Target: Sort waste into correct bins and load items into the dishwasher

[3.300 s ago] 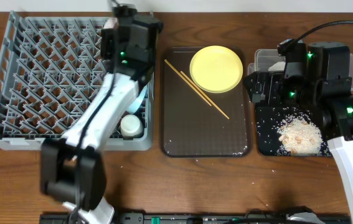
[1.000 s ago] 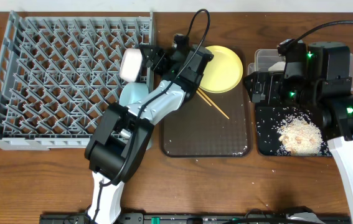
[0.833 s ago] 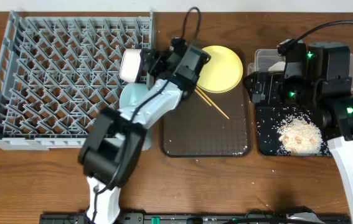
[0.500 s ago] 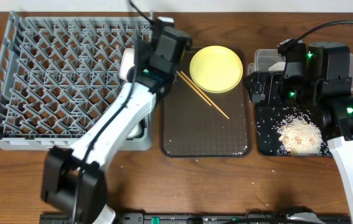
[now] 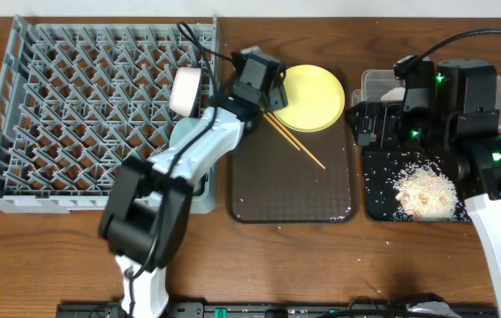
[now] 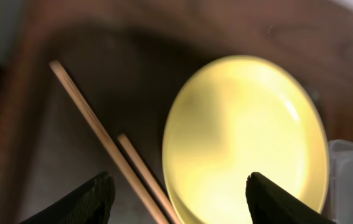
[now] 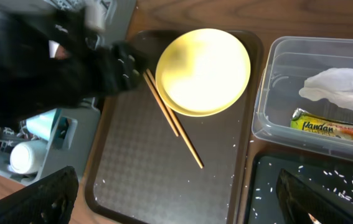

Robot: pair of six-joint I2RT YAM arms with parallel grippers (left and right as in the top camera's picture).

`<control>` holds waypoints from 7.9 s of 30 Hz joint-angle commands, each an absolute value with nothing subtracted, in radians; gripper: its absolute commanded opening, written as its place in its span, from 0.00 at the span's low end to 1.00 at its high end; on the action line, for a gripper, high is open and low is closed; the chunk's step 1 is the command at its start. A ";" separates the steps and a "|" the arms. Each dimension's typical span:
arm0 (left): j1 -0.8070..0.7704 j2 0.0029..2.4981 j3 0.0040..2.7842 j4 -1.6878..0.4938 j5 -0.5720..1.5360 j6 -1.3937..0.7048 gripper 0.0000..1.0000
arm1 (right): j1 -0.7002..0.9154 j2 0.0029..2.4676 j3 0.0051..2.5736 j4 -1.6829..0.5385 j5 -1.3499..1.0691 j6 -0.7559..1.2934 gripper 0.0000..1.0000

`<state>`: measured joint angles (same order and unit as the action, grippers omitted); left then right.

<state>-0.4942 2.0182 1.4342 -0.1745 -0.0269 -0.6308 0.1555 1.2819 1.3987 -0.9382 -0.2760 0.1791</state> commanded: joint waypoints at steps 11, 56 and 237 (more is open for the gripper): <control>-0.522 2.138 1.438 -0.083 0.070 -0.772 0.65 | 0.155 1.283 1.405 -0.939 -0.273 0.189 0.99; -0.533 2.319 1.438 -0.044 0.046 -0.828 0.08 | 0.155 1.283 1.405 -0.939 -0.273 0.189 0.99; -0.526 2.304 1.736 -0.653 0.165 -0.589 0.38 | 0.155 1.283 1.405 -0.939 -0.273 0.189 0.99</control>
